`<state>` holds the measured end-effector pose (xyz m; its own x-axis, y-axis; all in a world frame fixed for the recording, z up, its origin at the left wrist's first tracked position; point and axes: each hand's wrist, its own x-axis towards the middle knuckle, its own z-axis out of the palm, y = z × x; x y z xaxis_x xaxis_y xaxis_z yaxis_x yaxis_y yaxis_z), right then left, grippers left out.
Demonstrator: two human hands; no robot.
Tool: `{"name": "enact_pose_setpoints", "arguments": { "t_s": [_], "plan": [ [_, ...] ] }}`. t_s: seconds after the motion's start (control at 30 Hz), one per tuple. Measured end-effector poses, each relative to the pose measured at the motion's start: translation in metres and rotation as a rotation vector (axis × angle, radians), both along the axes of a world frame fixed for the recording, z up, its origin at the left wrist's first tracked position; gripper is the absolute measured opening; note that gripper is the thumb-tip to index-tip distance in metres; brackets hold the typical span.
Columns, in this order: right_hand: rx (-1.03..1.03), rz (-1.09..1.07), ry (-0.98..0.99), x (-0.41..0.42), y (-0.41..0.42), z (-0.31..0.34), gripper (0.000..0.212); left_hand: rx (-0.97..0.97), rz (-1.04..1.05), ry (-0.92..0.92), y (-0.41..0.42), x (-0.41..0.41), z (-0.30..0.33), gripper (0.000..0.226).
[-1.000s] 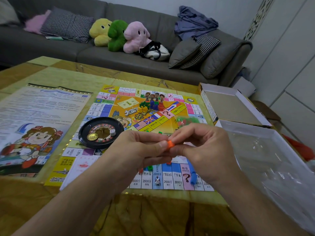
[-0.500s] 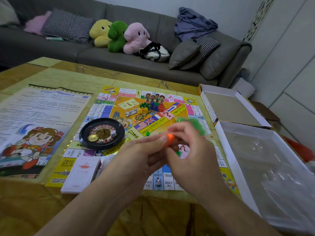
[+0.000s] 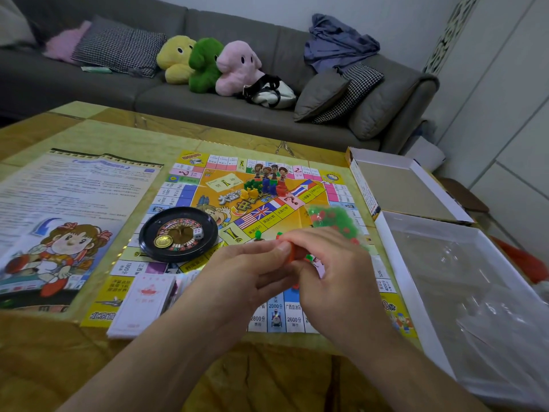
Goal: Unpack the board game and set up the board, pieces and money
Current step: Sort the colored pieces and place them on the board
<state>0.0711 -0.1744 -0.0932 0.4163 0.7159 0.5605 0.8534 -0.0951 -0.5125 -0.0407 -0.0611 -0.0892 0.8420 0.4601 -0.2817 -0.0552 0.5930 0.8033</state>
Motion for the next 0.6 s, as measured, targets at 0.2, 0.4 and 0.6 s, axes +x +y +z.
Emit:
{"name": "enact_pose_setpoints", "arguments": {
  "t_s": [0.2,0.4,0.6],
  "plan": [
    [-0.177,-0.117,0.196,0.026,0.002,0.006,0.043,0.027,0.243,0.135,0.022,-0.002,0.004,0.018],
    [-0.368,-0.254,0.167,0.050,0.014,-0.012,0.032,0.065,0.301,0.210,0.039,-0.001,0.000,0.012],
    [-0.507,-0.159,0.026,0.044,0.037,-0.023,0.022,0.013,0.269,0.288,0.043,0.009,-0.001,0.009]
  ]
}}
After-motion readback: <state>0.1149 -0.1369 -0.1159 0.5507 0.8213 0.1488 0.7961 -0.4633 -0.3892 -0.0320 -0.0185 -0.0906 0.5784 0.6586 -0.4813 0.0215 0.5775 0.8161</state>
